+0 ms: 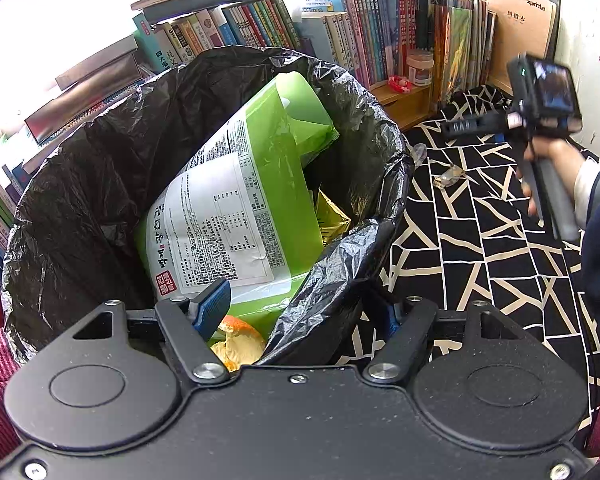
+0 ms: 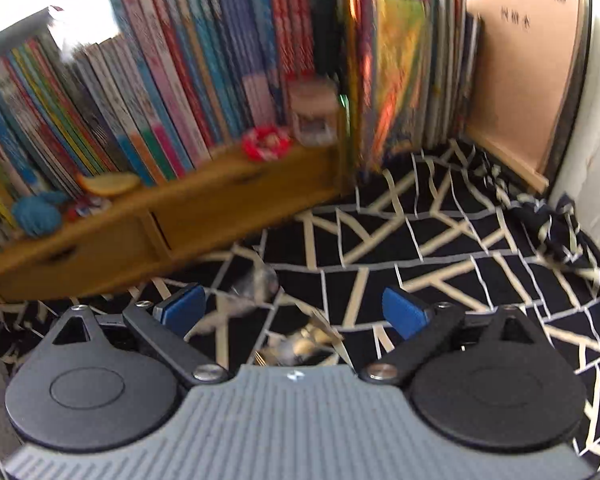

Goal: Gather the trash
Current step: 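Move the right gripper down to the gold-and-white wrapper, then close the right gripper on the gold-and-white wrapper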

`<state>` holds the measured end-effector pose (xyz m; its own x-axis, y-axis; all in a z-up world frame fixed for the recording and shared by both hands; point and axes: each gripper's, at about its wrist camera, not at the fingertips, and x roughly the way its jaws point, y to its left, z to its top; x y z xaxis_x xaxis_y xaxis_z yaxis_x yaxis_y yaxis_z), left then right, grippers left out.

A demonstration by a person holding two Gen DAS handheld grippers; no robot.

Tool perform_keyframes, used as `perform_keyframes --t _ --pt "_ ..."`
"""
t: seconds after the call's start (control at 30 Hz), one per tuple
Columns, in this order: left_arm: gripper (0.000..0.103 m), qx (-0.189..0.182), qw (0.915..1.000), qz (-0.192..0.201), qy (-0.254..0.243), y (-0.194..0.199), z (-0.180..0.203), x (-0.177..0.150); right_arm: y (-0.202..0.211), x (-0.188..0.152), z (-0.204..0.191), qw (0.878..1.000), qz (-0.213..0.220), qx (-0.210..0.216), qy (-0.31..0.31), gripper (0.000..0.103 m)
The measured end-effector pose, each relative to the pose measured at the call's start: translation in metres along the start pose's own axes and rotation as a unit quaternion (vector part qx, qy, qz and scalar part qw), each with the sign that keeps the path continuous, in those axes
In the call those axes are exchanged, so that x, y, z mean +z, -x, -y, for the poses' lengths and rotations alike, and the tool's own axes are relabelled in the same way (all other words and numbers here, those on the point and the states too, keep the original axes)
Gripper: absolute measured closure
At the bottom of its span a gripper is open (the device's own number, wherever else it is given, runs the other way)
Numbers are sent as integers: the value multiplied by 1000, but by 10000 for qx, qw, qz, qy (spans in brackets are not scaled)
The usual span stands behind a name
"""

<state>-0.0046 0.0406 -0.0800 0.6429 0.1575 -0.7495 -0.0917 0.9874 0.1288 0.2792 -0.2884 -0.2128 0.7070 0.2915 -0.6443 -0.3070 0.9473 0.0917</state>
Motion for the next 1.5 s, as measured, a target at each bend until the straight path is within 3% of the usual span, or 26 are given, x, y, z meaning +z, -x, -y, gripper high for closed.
perform_keyframes --t 0.23,0.63,1.13,1.5 --pt "32 12 10000 -2 4 0 0 0 -33 -23 4 9988 -417 -139 -194 4" --pt "32 38 10000 27 -1 1 0 1 -79 -44 -20 9959 -658 -591 -203 2" --pt "32 11 10000 2 27 0 0 2 -90 -43 -23 9963 -551 -615 -240 0" --pt "32 8 10000 -2 23 1 0 2 -92 -40 -23 9950 -707 -650 -261 0"
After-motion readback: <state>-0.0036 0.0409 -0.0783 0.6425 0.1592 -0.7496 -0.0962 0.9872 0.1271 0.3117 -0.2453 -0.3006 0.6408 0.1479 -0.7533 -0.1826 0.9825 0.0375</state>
